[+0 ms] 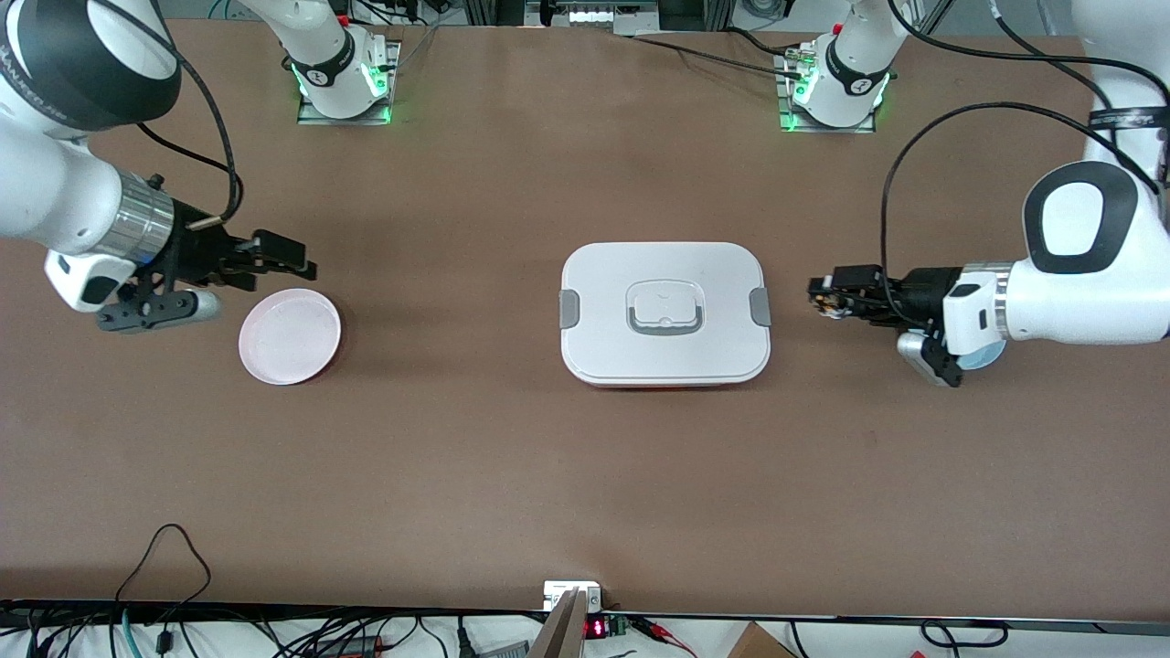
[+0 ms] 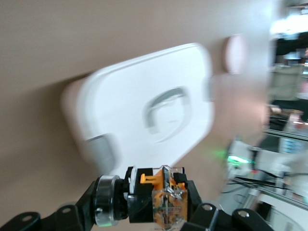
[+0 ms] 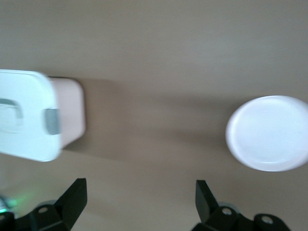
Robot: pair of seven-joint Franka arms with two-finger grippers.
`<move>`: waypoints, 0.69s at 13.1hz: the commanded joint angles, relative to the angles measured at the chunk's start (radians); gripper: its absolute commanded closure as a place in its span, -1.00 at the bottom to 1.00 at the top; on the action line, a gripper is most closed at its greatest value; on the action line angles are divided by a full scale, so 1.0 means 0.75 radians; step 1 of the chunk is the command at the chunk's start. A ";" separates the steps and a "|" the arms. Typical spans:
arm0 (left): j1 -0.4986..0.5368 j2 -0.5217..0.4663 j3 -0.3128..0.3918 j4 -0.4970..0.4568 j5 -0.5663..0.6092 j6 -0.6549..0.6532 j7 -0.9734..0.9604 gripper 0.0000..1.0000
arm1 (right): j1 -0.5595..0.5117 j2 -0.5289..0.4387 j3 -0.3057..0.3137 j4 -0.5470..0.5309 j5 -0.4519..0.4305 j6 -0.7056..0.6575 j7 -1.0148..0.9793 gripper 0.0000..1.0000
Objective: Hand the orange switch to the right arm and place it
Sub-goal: 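Lift the orange switch with the left gripper while the right gripper approaches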
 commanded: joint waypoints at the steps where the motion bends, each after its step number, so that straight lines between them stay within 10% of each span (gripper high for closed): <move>1: 0.017 -0.002 -0.114 0.011 -0.168 -0.014 0.080 -0.05 | -0.009 0.057 0.006 0.011 0.243 -0.013 0.010 -1.00; 9: -0.167 0.088 -0.174 0.009 -0.570 0.214 0.643 -0.06 | 0.102 0.254 0.021 0.011 1.078 0.046 0.342 -1.00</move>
